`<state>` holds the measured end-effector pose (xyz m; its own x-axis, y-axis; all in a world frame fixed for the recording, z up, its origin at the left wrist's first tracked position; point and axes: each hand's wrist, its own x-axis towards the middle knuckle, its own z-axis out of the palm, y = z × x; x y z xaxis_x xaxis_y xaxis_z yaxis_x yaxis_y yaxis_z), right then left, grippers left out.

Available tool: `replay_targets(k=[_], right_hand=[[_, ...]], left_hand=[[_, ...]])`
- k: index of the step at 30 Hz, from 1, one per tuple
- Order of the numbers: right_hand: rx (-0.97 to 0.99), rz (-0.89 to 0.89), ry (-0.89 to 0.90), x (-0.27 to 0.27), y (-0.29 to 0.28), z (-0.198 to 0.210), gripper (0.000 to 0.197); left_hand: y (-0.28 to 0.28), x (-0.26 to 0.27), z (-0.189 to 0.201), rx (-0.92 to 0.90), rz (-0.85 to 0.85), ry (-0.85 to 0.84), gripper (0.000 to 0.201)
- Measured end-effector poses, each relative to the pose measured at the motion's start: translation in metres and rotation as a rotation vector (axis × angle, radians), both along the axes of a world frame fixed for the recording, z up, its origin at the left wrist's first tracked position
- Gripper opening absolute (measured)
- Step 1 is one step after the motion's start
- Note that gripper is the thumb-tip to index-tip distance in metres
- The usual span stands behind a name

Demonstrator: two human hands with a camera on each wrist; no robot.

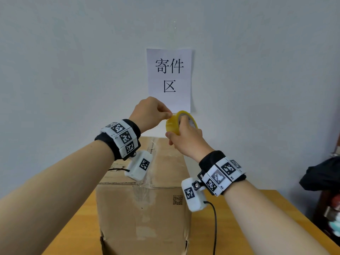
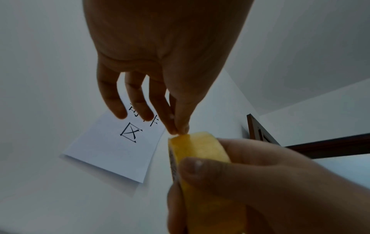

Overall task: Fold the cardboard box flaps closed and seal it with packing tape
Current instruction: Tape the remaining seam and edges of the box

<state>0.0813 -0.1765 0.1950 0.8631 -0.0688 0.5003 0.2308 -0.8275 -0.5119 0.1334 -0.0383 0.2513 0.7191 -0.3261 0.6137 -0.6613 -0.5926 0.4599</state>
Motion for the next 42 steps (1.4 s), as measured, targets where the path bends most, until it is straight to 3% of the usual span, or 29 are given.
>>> replay_targets(k=[13,20,26,30,34,38,42], right_hand=[[0.080,-0.014,0.021,0.000,0.005,-0.004,0.054],[0.124,0.121,-0.047,-0.012,-0.001,-0.001,0.035],[0.095,0.160,0.004,-0.020,-0.008,-0.002,0.040],[0.072,0.210,-0.018,-0.027,-0.004,0.003,0.022],[0.098,0.175,-0.067,-0.025,-0.003,0.005,0.022],[0.152,0.148,0.031,-0.023,-0.010,0.005,0.026],[0.138,0.174,-0.013,-0.022,-0.014,0.000,0.028]], left_hand=[[-0.010,-0.011,-0.006,0.067,0.030,-0.017,0.016],[-0.001,-0.014,0.003,-0.053,-0.054,0.032,0.013],[0.005,-0.016,0.005,-0.055,-0.053,0.054,0.010],[0.002,-0.016,0.002,-0.049,-0.028,0.049,0.011],[-0.003,-0.019,0.001,-0.044,0.008,-0.019,0.012],[-0.005,-0.022,0.000,-0.050,-0.019,-0.020,0.012],[-0.002,-0.019,0.003,-0.137,-0.050,-0.033,0.014]])
